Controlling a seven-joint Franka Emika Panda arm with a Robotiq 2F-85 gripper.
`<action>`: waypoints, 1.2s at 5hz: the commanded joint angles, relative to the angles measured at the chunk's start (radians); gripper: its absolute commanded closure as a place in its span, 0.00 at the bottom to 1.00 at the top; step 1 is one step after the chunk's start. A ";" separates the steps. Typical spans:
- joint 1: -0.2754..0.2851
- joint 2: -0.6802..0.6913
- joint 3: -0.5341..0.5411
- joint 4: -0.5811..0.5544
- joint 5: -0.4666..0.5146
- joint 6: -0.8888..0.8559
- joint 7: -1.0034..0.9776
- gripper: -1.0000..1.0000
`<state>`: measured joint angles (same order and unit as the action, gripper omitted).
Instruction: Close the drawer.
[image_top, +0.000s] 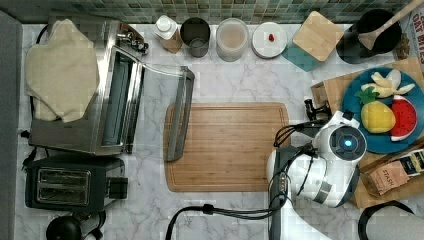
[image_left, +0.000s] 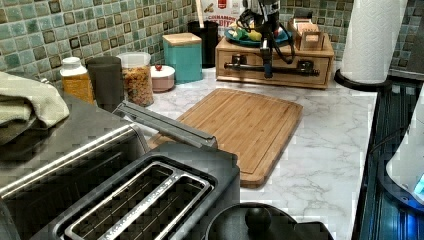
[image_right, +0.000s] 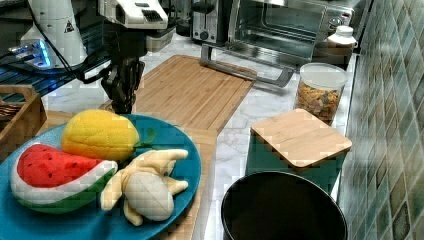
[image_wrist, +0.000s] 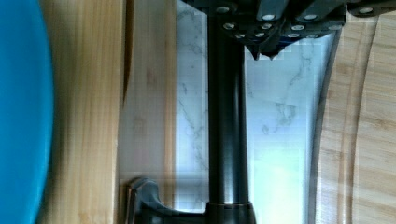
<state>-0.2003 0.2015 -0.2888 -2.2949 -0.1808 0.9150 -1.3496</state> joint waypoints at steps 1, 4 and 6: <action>-0.074 -0.029 -0.084 0.140 -0.042 0.110 -0.065 1.00; -0.063 -0.028 -0.095 0.140 -0.038 0.111 -0.068 1.00; -0.073 -0.029 -0.084 0.140 -0.042 0.110 -0.066 1.00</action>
<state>-0.1942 0.2017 -0.2937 -2.3027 -0.1925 0.9346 -1.3496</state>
